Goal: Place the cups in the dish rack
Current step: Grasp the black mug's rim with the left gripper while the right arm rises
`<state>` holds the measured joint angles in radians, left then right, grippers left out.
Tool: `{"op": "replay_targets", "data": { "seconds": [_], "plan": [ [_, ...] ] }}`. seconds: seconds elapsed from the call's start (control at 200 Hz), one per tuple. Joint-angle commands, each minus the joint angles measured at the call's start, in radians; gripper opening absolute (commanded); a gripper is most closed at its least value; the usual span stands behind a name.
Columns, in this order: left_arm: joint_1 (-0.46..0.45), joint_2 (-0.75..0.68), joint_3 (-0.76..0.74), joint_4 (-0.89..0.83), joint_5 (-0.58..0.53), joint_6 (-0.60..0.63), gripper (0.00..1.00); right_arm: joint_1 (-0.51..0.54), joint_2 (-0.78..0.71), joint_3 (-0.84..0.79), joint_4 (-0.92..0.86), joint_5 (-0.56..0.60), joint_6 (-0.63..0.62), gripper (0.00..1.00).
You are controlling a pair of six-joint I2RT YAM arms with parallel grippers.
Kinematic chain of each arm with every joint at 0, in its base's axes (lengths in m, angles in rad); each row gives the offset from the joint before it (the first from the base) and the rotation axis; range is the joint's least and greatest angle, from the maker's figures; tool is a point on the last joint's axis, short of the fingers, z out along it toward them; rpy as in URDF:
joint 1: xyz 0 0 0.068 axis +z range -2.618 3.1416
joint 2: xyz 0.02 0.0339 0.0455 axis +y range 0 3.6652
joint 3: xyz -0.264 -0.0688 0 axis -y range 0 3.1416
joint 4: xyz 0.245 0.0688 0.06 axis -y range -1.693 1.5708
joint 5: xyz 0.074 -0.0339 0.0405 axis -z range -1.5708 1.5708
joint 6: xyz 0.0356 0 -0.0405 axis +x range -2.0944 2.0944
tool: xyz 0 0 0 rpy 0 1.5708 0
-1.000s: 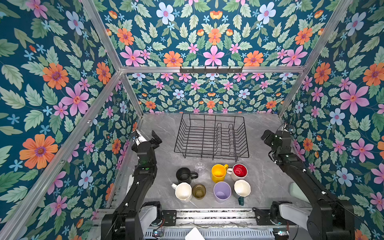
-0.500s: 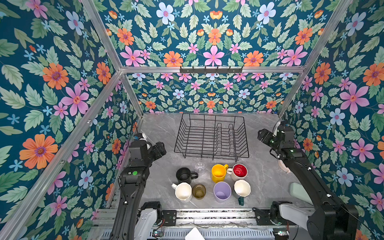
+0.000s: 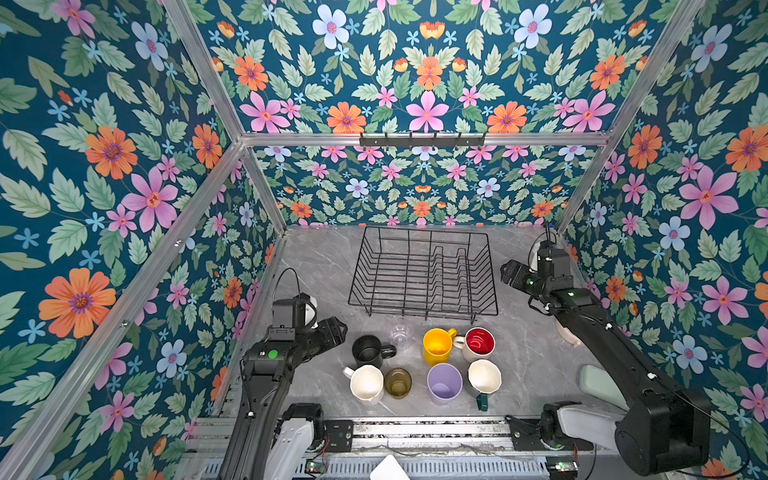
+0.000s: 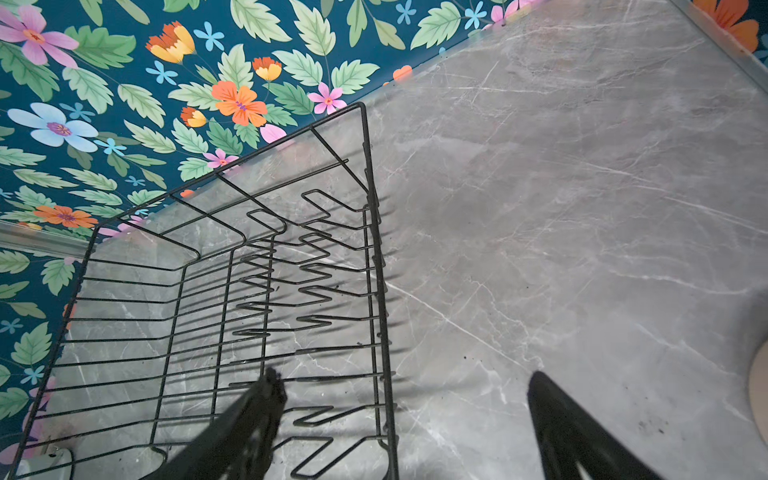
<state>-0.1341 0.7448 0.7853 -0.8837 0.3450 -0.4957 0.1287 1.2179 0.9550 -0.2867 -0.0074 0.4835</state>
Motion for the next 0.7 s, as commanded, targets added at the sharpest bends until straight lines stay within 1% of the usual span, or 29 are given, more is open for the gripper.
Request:
{"op": "replay_targets", "data": {
  "seconds": [0.0,0.075,0.145,0.34,0.695],
  "plan": [
    [-0.099,0.024,-0.003,0.009,-0.082,-0.044,0.72,0.000,-0.002,0.005,0.000,0.004,0.002,0.92],
    [-0.192,0.058,-0.002,0.015,-0.146,-0.072,0.71,0.000,-0.001,0.006,-0.003,0.006,0.004,0.92],
    [-0.234,0.081,-0.009,0.012,-0.184,-0.093,0.71,0.000,-0.001,0.008,-0.009,0.007,0.004,0.92],
    [-0.268,0.111,-0.019,0.012,-0.200,-0.108,0.68,0.000,-0.001,0.012,-0.012,0.014,-0.008,0.92],
    [-0.366,0.207,-0.034,0.031,-0.234,-0.142,0.64,0.000,0.015,0.023,-0.008,0.007,-0.013,0.92]
  ]
}}
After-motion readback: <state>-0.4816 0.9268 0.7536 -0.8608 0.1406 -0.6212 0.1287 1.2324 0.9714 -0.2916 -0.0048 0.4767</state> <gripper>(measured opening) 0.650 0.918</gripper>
